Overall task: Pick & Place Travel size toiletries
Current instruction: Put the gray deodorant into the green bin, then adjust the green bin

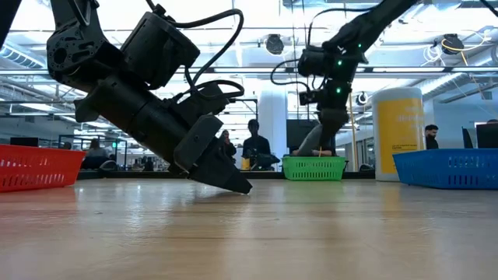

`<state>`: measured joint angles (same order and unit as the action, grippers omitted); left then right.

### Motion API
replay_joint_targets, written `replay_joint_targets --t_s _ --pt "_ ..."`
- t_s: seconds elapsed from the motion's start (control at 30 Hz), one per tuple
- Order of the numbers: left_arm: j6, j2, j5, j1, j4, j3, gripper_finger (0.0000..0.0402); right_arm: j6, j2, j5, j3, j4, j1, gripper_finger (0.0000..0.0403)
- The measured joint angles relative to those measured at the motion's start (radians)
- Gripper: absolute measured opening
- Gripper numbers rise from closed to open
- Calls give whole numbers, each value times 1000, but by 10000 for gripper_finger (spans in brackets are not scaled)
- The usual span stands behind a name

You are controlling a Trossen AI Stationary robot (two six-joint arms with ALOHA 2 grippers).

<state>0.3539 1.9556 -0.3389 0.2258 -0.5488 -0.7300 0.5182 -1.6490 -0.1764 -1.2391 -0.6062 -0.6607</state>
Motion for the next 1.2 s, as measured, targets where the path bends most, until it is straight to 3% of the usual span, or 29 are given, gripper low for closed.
replay_joint_targets --t_s 0.3,0.77,0.9,1.2 --pt "13 0 -3 0 -1 0 186 245 -58 21 -2 52 1 200" --pt "22 0 -4 4 -1 0 186 312 -58 -63 -2 48 -18 203" --pt "21 0 -6 6 -1 0 186 312 -57 -66 -1 31 -26 223" --pt "23 0 -6 6 -1 0 186 341 -57 -205 -1 43 -23 277"
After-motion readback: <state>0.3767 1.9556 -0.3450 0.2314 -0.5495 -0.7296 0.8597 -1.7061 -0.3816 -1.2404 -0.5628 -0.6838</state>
